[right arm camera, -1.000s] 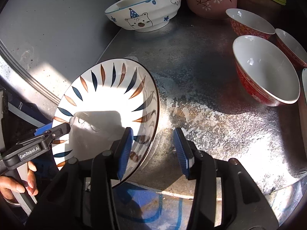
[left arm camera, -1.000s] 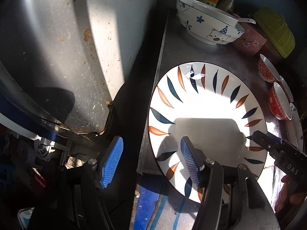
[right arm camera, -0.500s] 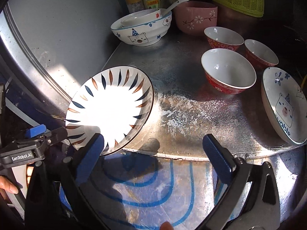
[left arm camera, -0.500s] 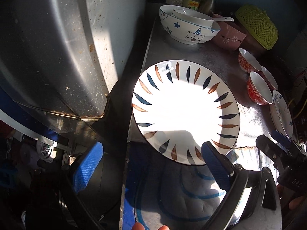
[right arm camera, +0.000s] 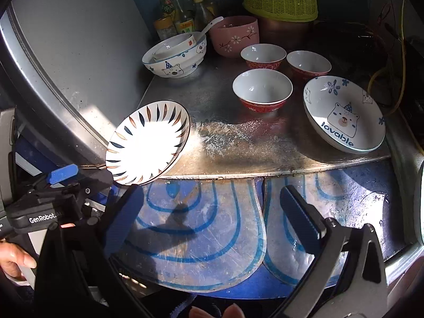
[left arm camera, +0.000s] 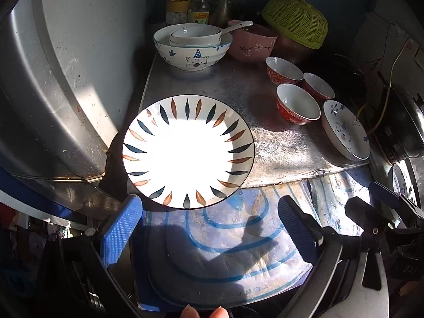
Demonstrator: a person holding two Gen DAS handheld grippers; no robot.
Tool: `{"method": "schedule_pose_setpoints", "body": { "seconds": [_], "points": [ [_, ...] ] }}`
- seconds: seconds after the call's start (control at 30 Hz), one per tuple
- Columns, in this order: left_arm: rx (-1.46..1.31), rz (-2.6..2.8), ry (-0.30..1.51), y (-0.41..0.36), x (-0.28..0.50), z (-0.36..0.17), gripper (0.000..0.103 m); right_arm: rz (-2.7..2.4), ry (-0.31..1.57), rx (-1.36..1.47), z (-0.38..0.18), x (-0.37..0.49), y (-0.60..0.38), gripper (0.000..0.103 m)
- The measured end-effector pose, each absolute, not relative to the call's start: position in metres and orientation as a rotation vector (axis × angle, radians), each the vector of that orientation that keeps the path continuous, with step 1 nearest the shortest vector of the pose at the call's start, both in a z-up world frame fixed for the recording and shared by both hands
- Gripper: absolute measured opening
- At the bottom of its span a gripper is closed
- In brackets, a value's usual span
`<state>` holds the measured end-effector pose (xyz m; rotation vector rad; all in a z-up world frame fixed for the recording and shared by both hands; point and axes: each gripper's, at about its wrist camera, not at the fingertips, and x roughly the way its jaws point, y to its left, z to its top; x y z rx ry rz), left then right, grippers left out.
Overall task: Organize plates and bowls
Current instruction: 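Move both grippers toward the bear-print plate on the sink edge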
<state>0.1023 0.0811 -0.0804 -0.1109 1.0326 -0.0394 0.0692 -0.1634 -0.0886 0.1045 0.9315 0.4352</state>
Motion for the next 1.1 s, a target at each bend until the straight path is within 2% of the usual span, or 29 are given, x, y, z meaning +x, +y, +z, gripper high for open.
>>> {"method": "schedule_pose_setpoints", "body": {
  "seconds": [1.1],
  "points": [
    [0.06, -0.364, 1.039, -0.084, 0.125, -0.063, 0.103, 0.092, 0.875, 0.282, -0.066, 0.029, -0.312, 0.103]
  ]
}}
